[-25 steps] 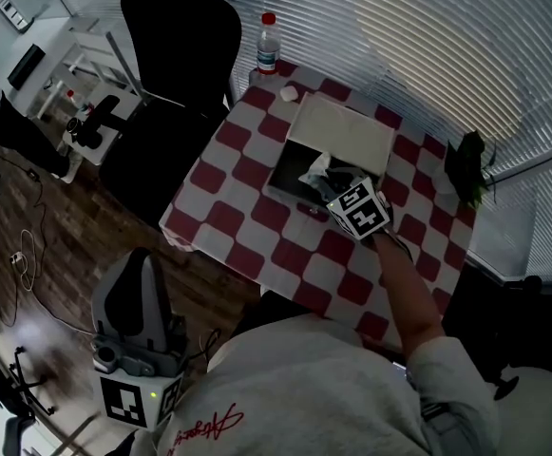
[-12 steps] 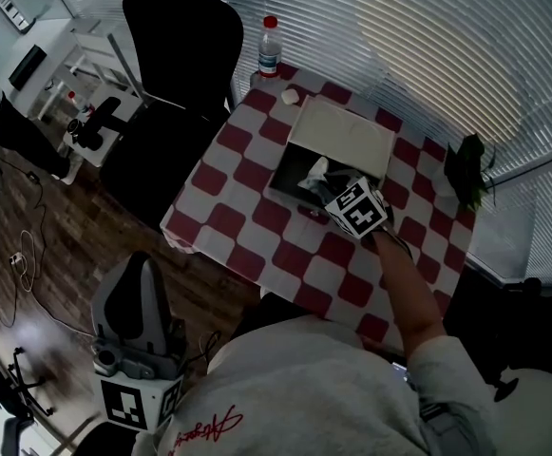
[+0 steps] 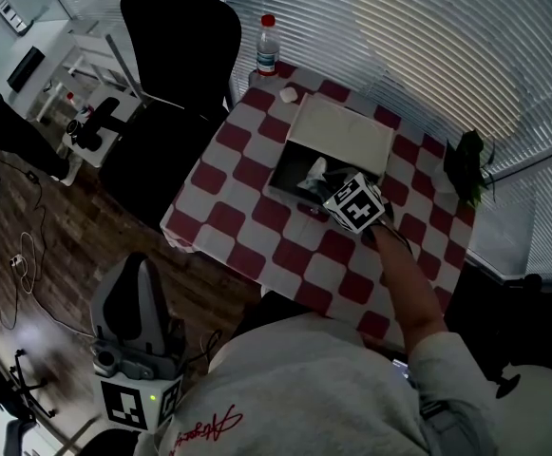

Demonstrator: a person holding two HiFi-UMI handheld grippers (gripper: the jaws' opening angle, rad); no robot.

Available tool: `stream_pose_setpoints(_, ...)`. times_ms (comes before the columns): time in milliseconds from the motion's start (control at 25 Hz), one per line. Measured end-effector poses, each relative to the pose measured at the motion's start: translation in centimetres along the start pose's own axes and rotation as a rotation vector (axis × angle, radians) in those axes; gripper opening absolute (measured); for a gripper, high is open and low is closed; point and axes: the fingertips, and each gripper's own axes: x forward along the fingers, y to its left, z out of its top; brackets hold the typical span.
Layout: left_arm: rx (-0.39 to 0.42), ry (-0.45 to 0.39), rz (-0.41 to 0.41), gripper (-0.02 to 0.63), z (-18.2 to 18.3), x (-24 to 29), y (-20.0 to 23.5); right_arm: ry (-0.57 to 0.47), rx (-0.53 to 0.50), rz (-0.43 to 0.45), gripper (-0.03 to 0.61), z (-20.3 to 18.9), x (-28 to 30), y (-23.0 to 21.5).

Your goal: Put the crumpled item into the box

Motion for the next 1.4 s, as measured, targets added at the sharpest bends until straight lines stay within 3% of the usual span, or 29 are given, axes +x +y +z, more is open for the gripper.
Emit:
stream_pose_setpoints(600,0.0,-0.029,0.014,0.025,0.51,-0.19,-0.03,0.023,0.019,0.002,0.057,-0.56,0.31,-0.04)
stream_pose_setpoints(960,-0.008,-0.002,0.02,0.025,-0.07,-0.53,-0.01,0.021,0.021,0.015,0.067,-0.54,0.38,0.06)
stream_pose_setpoints(1400,0.0,-0.022,0.009,0.025,0.32,0.01,-0.23,-0.007,-0.001,-0.031,0.083,0.11,-0.5,-0.46)
